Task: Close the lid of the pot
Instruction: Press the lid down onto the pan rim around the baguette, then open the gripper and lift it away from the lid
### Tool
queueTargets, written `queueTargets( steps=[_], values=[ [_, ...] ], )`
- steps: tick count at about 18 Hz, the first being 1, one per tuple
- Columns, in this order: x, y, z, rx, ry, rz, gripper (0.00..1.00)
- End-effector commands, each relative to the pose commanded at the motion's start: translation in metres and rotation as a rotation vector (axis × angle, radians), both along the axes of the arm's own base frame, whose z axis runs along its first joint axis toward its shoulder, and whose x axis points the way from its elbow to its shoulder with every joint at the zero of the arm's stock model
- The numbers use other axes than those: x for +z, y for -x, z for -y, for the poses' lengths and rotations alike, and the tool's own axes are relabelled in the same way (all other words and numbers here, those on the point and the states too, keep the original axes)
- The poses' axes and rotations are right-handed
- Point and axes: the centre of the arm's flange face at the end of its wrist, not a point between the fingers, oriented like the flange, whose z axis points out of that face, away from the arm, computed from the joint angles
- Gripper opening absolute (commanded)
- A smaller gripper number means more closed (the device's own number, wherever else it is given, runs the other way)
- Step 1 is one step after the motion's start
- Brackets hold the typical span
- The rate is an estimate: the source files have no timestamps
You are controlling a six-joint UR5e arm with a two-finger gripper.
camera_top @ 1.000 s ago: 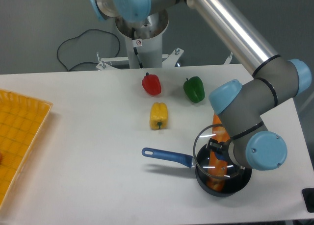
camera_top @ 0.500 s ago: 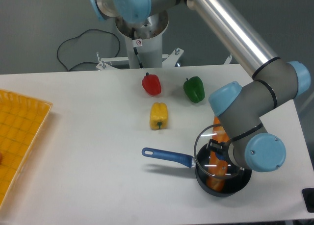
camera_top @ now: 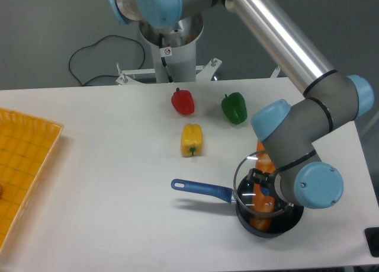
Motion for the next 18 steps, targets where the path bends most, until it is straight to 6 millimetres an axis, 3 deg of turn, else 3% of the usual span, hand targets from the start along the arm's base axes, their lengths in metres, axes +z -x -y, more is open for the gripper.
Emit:
queueTargets(
  steps=[2, 6, 10, 14, 18],
  values=[
    [0.000, -0.001, -0.001, -0.002, 0.000, 0.000, 0.83],
    [-0.003, -0.002, -0.001, -0.007, -0.009, -0.012, 0.99],
    [0.009, -0.006, 0.002, -0.024, -0.021, -0.016, 1.00],
    [0.031, -0.017, 0.009, -0.044, -0.035, -0.021, 1.00],
    [0.079, -0.047, 0.030, -0.144, -0.074, -0.016, 1.00]
  ],
)
